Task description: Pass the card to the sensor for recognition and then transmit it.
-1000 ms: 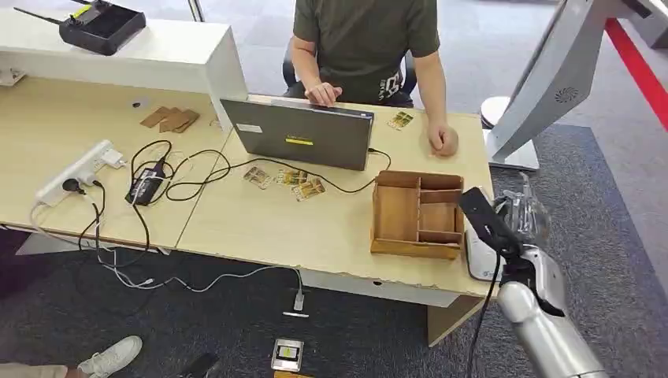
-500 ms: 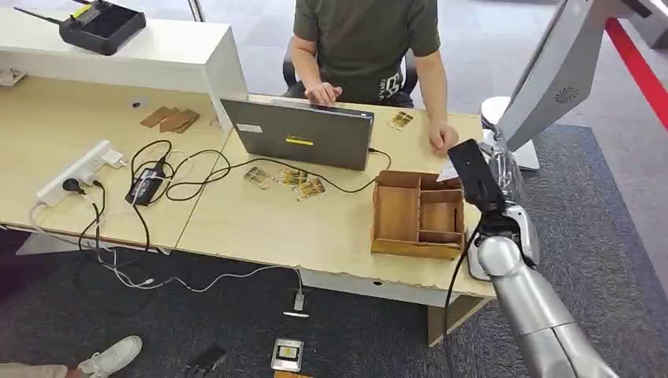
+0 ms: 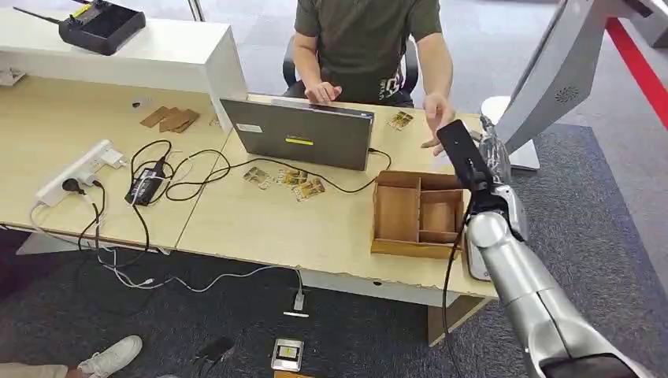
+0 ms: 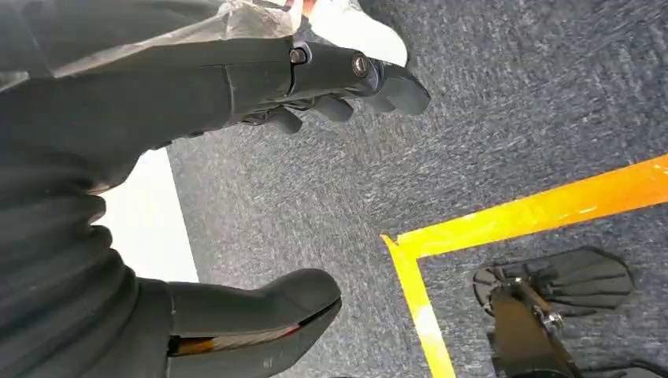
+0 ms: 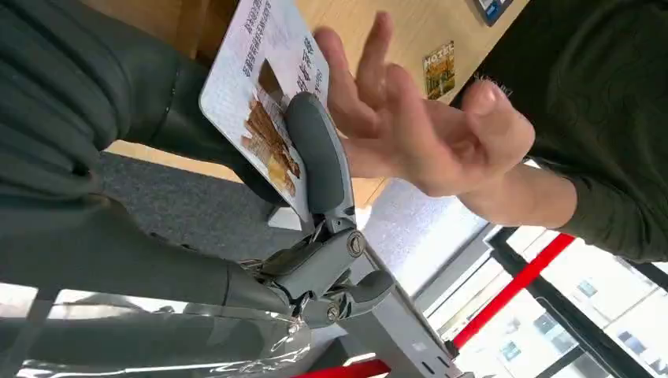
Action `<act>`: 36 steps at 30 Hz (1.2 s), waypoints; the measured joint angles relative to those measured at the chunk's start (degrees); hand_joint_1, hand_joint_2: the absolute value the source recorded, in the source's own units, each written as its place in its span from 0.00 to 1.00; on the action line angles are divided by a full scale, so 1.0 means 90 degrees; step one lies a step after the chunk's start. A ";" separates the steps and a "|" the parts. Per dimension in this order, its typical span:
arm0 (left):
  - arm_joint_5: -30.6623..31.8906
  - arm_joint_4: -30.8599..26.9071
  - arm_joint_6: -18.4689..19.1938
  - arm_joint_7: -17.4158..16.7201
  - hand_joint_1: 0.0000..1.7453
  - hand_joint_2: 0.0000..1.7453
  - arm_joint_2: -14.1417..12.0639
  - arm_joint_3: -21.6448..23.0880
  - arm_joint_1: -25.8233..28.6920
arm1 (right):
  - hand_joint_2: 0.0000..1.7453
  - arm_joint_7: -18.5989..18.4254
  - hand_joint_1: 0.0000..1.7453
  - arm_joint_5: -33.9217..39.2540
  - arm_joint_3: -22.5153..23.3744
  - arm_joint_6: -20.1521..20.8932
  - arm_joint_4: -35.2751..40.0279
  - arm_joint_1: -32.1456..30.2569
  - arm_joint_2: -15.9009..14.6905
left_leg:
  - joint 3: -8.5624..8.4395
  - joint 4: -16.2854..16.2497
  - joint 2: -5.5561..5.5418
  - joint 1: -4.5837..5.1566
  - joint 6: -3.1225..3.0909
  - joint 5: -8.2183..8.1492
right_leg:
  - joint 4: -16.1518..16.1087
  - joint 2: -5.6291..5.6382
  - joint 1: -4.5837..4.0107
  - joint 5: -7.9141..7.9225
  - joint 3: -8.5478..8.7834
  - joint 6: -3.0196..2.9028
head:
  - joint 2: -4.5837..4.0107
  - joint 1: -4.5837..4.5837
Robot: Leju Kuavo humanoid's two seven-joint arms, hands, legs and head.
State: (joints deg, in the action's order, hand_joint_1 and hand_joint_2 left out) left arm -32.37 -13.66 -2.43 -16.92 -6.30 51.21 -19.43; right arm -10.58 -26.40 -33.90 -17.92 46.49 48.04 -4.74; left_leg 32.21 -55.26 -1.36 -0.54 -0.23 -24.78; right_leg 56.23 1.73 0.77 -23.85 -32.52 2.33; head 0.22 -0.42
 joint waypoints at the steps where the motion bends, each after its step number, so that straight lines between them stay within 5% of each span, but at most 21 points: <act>1: 0.0005 0.0000 0.0000 -0.0010 0.00 1.00 0.0007 0.0015 -0.0012 | 1.00 0.0044 1.00 0.0000 -0.0017 -0.0012 -0.0122 0.0065 0.0037 | -0.0001 0.0000 0.0000 0.0000 0.0000 0.0000 | 0.0000 0.0000 -0.0001 0.0000 0.0000 0.0000 | 0.0000 0.0002; 8: 0.0017 0.0000 0.0000 -0.0044 0.00 1.00 0.0041 0.0051 -0.0063 | 1.00 0.0221 1.00 0.0078 -0.0046 -0.0121 -0.0564 0.0194 0.0066 | -0.0001 -0.0001 -0.0001 0.0000 0.0000 0.0000 | -0.0001 0.0000 -0.0001 0.0000 0.0000 0.0000 | 0.0000 0.0000; 9: 0.0017 0.0000 -0.0005 -0.0053 0.00 1.00 0.0044 0.0056 -0.0067 | 1.00 0.0236 0.33 0.0078 -0.0046 -0.0134 -0.0615 0.0209 0.0061 | -0.0001 -0.0001 -0.0001 0.0000 0.0000 0.0000 | -0.0001 0.0000 -0.0001 0.0000 0.0000 0.0000 | 0.0000 0.0000; 11: 0.0017 0.0000 -0.0007 -0.0058 0.00 1.00 0.0044 0.0075 -0.0071 | 1.00 0.0248 0.00 0.0080 -0.0049 -0.0141 -0.0707 0.0234 0.0061 | -0.0001 -0.0001 -0.0001 0.0000 0.0000 0.0000 | -0.0002 0.0000 -0.0001 0.0000 0.0000 0.0000 | 0.0000 0.0000; 17: 0.0005 0.0002 -0.0015 -0.0061 0.00 1.00 0.0044 0.0085 -0.0071 | 1.00 0.0258 0.00 0.0061 -0.0049 -0.0304 -0.0826 0.0233 0.0032 | -0.0001 -0.0001 0.0000 0.0000 0.0000 0.0000 | -0.0002 0.0000 -0.0001 0.0000 0.0000 0.0000 | 0.0000 0.0000; 25: -0.0146 0.0007 -0.0066 0.0017 0.00 1.00 0.0037 0.0085 -0.0003 | 1.00 0.0197 0.00 -0.1305 -0.0051 -0.1246 -0.0149 -0.0361 -0.0204 | -0.0003 -0.0001 -0.0001 -0.0001 0.0001 -0.0002 | -0.0003 0.0000 -0.0003 -0.0001 0.0002 0.0000 | 0.0000 -0.0002; 36: -0.0447 0.0015 -0.0119 0.0287 0.00 1.00 -0.0119 0.0075 0.0232 | 1.00 -0.0150 0.00 -0.3286 -0.0073 -0.0568 0.2249 -0.1867 -0.0826 | -0.0004 0.0000 0.0002 0.0000 0.0003 -0.0009 | -0.0004 0.0000 -0.0004 -0.0007 0.0002 -0.0006 | 0.0000 0.0000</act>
State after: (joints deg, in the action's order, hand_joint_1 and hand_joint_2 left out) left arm -36.39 -13.53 -3.50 -14.34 -7.37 51.89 -17.34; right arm -11.93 -55.98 -34.56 -23.03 66.74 31.24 -12.18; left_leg 32.17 -55.27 -1.34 -0.54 -0.21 -24.86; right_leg 56.20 1.73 0.74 -23.92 -32.51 2.27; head 0.22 -0.42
